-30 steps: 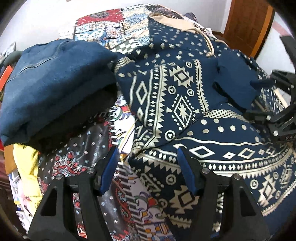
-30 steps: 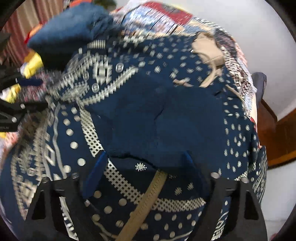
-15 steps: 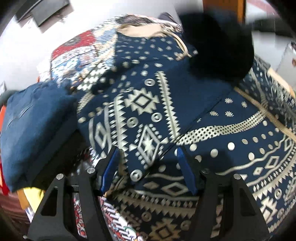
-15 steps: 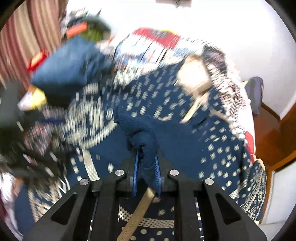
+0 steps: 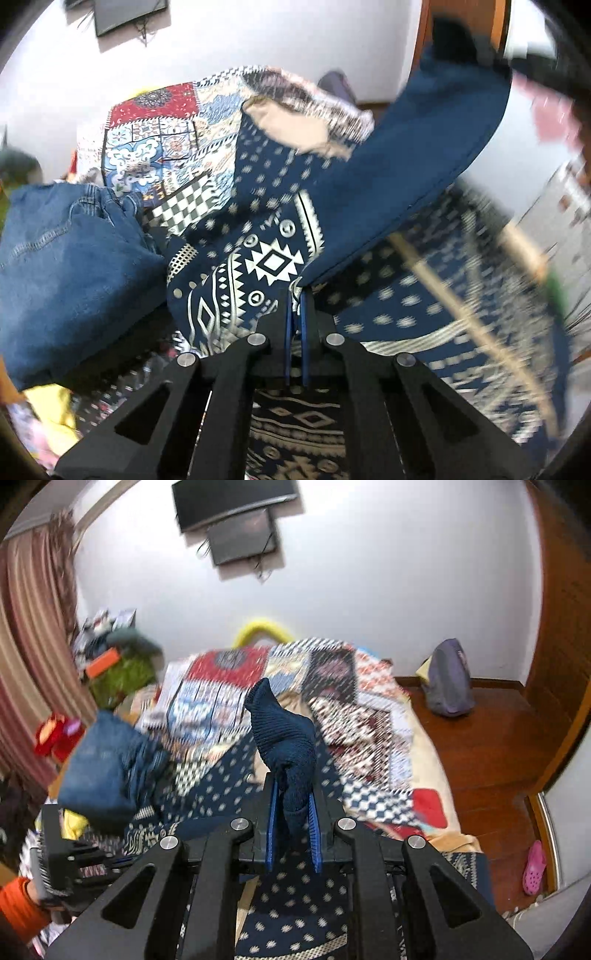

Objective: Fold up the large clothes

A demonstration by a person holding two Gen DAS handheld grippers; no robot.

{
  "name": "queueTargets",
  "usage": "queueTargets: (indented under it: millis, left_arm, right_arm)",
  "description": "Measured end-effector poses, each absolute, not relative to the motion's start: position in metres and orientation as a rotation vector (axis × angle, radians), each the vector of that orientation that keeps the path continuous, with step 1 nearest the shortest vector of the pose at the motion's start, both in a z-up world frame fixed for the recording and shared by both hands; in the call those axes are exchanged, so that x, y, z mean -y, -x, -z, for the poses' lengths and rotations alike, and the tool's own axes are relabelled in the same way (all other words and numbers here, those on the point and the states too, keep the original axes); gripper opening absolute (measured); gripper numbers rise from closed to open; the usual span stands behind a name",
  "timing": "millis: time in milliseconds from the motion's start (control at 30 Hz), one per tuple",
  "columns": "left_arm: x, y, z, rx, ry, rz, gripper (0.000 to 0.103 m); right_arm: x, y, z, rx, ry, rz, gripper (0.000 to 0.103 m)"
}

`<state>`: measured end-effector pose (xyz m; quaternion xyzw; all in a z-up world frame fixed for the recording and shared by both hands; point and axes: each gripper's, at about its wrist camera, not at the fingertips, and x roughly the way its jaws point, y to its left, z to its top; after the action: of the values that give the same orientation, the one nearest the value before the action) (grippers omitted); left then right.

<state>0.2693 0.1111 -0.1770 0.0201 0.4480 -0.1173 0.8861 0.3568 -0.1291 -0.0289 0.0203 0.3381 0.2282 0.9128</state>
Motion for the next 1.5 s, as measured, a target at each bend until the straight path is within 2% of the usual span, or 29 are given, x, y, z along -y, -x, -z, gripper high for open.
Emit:
queueTargets:
  millis: [100, 400, 600, 767, 867, 900, 933, 1000, 1100, 1167, 1233, 1300, 1367, 1500]
  left_arm:
    - [-0.115, -0.262, 0.179, -0.951, 0.02, 0.28, 0.003]
    - [-0.102, -0.25, 0.238, -1.092, 0.046, 0.29, 0.003]
    - [-0.094, -0.242, 0.245, -1.088, 0.025, 0.266, 0.005]
    - [-0.095, -0.236, 0.243, -1.089, 0.019, 0.256, 0.016]
    - [-0.102, -0.23, 0.239, -1.097, 0.045, 0.257, 0.026]
    - [-0.105, -0.228, 0.237, -1.101, 0.047, 0.25, 0.034]
    - [-0.108, -0.224, 0.236, -1.103, 0.043, 0.234, 0.046]
    - [-0.115, -0.221, 0.232, -1.097, 0.028, 0.197, 0.058]
    - [-0.135, -0.22, 0.22, -1.082, 0.036, 0.138, 0.06]
    - [-0.149, -0.226, 0.212, -1.064, 0.067, 0.104, 0.067]
    - [-0.157, -0.234, 0.206, -1.047, 0.087, 0.067, 0.078]
    - [-0.161, -0.249, 0.203, -1.039, 0.115, 0.055, 0.079]
    - [-0.157, -0.266, 0.208, -1.057, 0.123, 0.059, 0.08]
    - [-0.156, -0.295, 0.231, -1.083, 0.069, -0.049, 0.08]
  right_arm:
    - [0.143, -0.356, 0.044, -0.729, -0.091, -0.463, 0.013]
    - [0.171, -0.356, 0.153, -1.013, -0.171, -0.415, 0.013]
    - [0.191, -0.347, 0.198, -1.131, -0.197, -0.376, 0.013]
    - [0.197, -0.338, 0.211, -1.162, -0.139, -0.336, 0.017]
    - [0.198, -0.331, 0.213, -1.176, -0.071, -0.298, 0.026]
    - [0.199, -0.328, 0.213, -1.176, -0.046, -0.285, 0.028]
    - [0.198, -0.326, 0.211, -1.174, 0.003, -0.258, 0.028]
    - [0.197, -0.322, 0.207, -1.17, 0.069, -0.237, 0.028]
    - [0.197, -0.316, 0.195, -1.142, 0.125, -0.23, 0.028]
    - [0.197, -0.314, 0.184, -1.115, 0.128, -0.241, 0.03]
    - [0.194, -0.314, 0.173, -1.092, 0.101, -0.267, 0.038]
    - [0.188, -0.314, 0.164, -1.063, 0.069, -0.297, 0.054]
    - [0.177, -0.316, 0.159, -1.048, 0.058, -0.328, 0.061]
    - [0.14, -0.321, 0.17, -1.081, 0.058, -0.414, 0.062]
